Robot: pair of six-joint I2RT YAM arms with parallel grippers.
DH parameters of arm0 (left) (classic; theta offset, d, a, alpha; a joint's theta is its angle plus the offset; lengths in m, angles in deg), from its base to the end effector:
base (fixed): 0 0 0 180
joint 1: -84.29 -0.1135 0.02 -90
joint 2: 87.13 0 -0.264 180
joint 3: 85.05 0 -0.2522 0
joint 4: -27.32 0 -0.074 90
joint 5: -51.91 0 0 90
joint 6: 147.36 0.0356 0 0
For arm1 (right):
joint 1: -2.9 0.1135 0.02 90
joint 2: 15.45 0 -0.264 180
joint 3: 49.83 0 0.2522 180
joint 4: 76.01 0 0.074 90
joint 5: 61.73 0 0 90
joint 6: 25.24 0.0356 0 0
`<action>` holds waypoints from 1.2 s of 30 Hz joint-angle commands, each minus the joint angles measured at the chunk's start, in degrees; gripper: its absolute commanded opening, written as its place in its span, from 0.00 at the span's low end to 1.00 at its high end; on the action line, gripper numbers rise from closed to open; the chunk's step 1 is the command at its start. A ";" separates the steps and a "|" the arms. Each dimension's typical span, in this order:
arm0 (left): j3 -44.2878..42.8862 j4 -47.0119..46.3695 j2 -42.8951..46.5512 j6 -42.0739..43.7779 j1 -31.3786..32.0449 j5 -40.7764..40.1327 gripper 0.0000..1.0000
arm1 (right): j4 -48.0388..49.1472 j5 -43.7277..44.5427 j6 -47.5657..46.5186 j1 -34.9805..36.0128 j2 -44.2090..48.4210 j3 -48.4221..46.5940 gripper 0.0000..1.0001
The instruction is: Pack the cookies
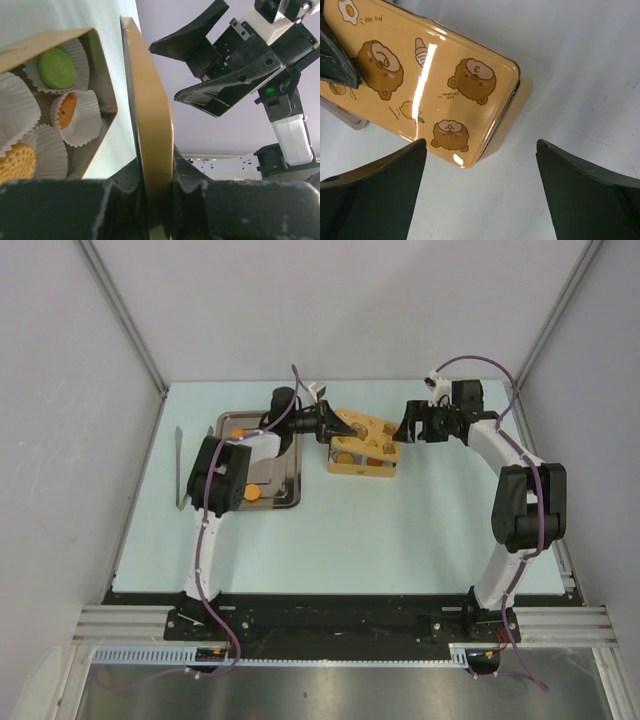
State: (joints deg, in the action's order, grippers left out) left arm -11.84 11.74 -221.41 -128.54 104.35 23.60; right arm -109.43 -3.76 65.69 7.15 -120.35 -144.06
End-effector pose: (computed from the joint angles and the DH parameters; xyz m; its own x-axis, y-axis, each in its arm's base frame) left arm 0.4749 -0.2068 0.1673 -0.9824 -0.1191 -0.1437 0.1300 0.1154 -0.9848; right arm 0.4080 0.0493 0.2494 -0.7010 -0.0383 -0.7122 -0.4314 0.8179 0.3806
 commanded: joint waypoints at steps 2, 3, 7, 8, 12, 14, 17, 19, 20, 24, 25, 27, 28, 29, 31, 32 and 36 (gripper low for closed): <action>-3.03 -4.32 -1.07 -3.00 0.60 0.80 0.00 | 4.45 -2.07 1.44 -0.03 -1.36 -0.31 0.95; -3.12 -4.58 -1.25 -3.09 0.69 0.89 0.00 | 4.63 -2.16 1.71 -0.03 -1.53 -0.31 0.95; -2.85 -5.37 -1.51 -3.71 1.04 0.97 0.00 | 5.42 -3.21 2.67 -0.21 -2.85 -0.31 0.95; -2.68 -5.37 -1.60 -3.71 1.13 0.89 0.00 | 5.60 -3.30 2.76 -0.12 -3.03 -0.31 0.95; -2.33 -5.55 -1.51 -3.71 1.22 0.97 0.00 | 6.30 -4.00 3.46 -0.12 -3.99 -0.31 0.95; -2.07 -5.64 -1.43 -3.79 1.30 0.89 0.00 | 6.65 -4.44 3.90 -0.21 -4.60 -0.31 0.95; -1.45 -5.73 -1.43 -3.88 1.30 0.97 0.00 | 7.18 -4.71 4.25 0.05 -5.13 -0.31 0.95; -1.27 -6.08 -1.51 -3.97 1.30 1.06 0.00 | 7.53 -4.97 4.52 0.14 -5.49 -0.30 0.95; -1.19 -6.16 -1.51 -4.14 1.22 1.06 0.00 | 7.97 -4.88 4.78 0.14 -5.58 -0.31 0.94; -1.18 -6.52 -1.78 -4.32 1.22 1.06 0.00 | 8.94 -4.79 5.13 0.76 -6.10 -0.31 0.94; -1.18 -6.60 -1.86 -4.23 1.30 1.06 0.00 | 8.94 -4.88 5.31 0.85 -6.45 -0.22 0.94; -0.92 -6.52 -1.86 -4.06 1.22 1.15 0.00 | 9.11 -5.06 5.49 1.29 -6.89 -0.31 0.94; -0.83 -6.34 -1.95 -3.88 1.30 1.15 0.00 | 9.11 -5.32 5.57 1.29 -7.42 -0.31 0.94; -0.66 -6.17 -1.87 -3.45 1.22 1.15 0.00 | 9.20 -5.41 5.84 1.63 -7.68 -0.31 0.94; -0.39 -5.46 -1.95 -2.83 1.22 1.06 0.01 | 9.55 -6.02 6.36 1.72 -8.39 -0.31 0.94; -0.31 -5.11 -1.95 -2.22 1.22 0.98 0.01 | 9.73 -6.03 6.45 1.90 -8.65 -0.31 0.94; -0.13 -4.85 -2.30 -2.04 0.87 0.97 0.02 | 10.26 -6.46 6.98 2.25 -9.18 -0.31 0.94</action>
State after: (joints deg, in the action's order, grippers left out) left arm -11.91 8.72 -223.36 -131.38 105.33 23.69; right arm -101.60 -8.90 71.67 8.81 -128.96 -144.06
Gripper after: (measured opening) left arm 0.188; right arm 0.939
